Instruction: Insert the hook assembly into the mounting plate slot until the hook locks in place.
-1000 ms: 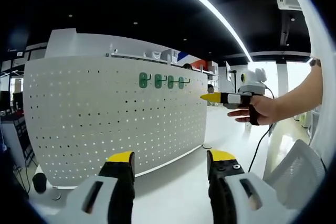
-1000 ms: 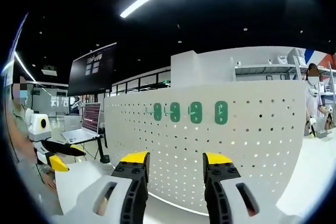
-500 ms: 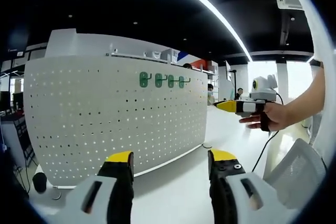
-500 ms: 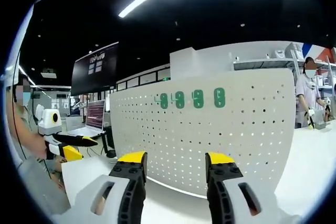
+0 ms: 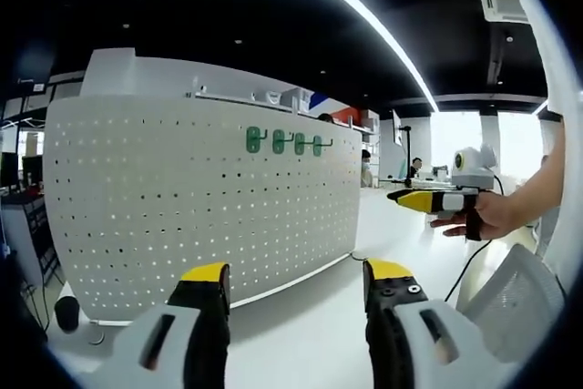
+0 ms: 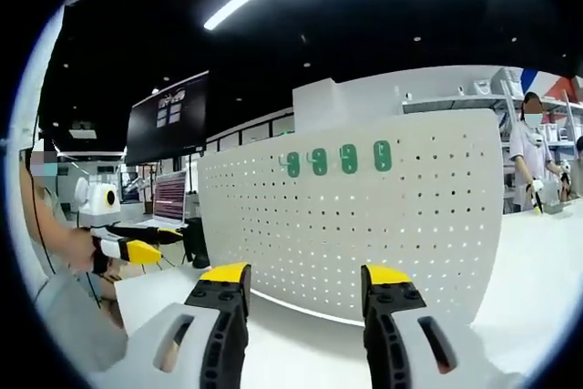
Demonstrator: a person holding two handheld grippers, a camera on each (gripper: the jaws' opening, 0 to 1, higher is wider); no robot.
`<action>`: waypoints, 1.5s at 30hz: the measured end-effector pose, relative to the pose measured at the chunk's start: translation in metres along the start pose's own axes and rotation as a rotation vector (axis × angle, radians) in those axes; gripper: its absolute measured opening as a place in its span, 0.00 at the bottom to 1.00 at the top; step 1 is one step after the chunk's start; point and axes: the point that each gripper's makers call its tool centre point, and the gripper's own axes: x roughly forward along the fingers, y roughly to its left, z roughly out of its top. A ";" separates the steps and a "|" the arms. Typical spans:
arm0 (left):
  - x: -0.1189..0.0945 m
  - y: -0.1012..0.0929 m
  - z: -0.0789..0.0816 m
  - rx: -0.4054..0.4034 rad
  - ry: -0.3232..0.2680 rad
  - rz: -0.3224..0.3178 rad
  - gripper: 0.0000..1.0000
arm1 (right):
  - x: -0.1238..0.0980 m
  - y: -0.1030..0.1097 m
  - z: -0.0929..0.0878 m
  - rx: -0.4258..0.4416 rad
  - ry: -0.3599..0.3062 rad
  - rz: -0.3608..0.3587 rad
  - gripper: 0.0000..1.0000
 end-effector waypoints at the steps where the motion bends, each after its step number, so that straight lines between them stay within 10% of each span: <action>1: -0.001 0.000 0.000 0.001 -0.002 0.000 0.62 | -0.001 0.001 0.000 -0.002 0.002 0.000 0.48; 45: -0.036 0.015 -0.004 -0.055 -0.062 0.074 0.80 | -0.038 -0.001 -0.015 0.024 0.000 -0.057 0.53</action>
